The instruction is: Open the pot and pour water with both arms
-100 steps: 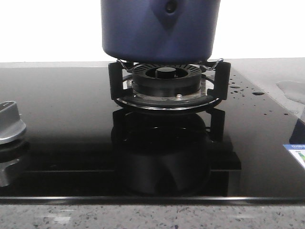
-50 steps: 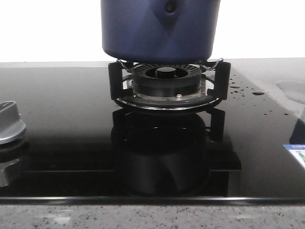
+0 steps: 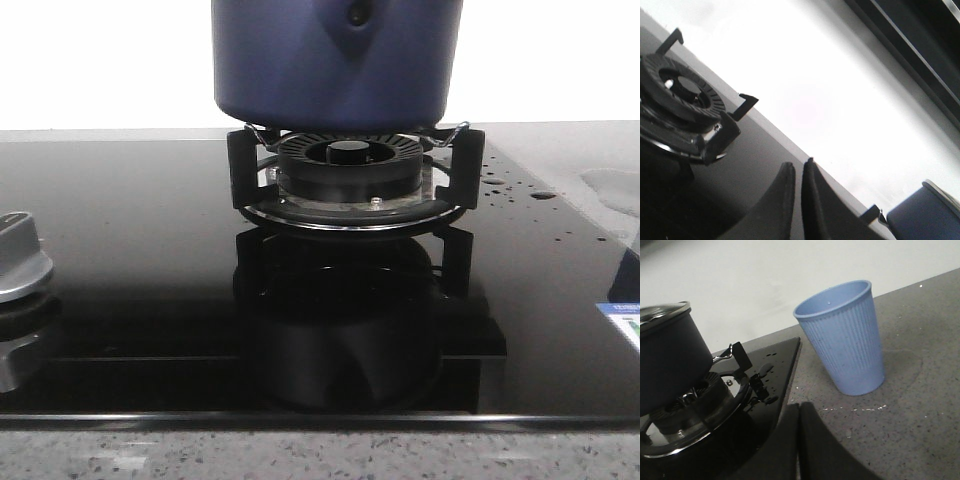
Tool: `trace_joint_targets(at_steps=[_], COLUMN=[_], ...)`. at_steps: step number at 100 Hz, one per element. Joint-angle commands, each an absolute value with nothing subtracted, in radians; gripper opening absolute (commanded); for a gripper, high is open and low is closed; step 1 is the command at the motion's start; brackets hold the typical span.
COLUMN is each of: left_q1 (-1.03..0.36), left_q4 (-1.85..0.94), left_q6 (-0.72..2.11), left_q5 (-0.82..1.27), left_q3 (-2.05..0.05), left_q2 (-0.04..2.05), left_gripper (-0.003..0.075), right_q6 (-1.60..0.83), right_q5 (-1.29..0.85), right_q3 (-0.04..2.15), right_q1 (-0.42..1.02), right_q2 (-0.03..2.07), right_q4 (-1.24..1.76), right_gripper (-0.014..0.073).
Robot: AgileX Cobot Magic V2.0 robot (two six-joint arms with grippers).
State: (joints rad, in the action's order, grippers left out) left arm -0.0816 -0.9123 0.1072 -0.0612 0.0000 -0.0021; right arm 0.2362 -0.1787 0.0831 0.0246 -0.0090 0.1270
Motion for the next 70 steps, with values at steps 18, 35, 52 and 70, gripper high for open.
trace_joint_targets(at_steps=[18,35,52,70], left_q1=[-0.08,-0.092,-0.158,-0.224], left_q4=[-0.711,-0.719,-1.007,-1.511], left_q6=[0.102,0.116,0.437,0.964], left_q5=[0.293,0.432,0.574,0.8], left_q3=[-0.202,-0.322,-0.437,-0.551], left_q2=[0.043,0.243,0.452,0.674], left_gripper=[-0.002,-0.0018,-0.0004,-0.0004], right_q6=[0.234,0.234,0.128,-0.046], right_q5=[-0.591,-0.886,-1.033,-1.004], right_q3=[0.406,0.607,0.743,0.79], right_q1=[0.019,0.019,0.019,0.019], right_q2=[0.143,0.327,0.471,0.497], right_q4=[0.129,0.156,0.32,0.533], right_gripper=[-0.0064,-0.0064,-0.0064,-0.0066])
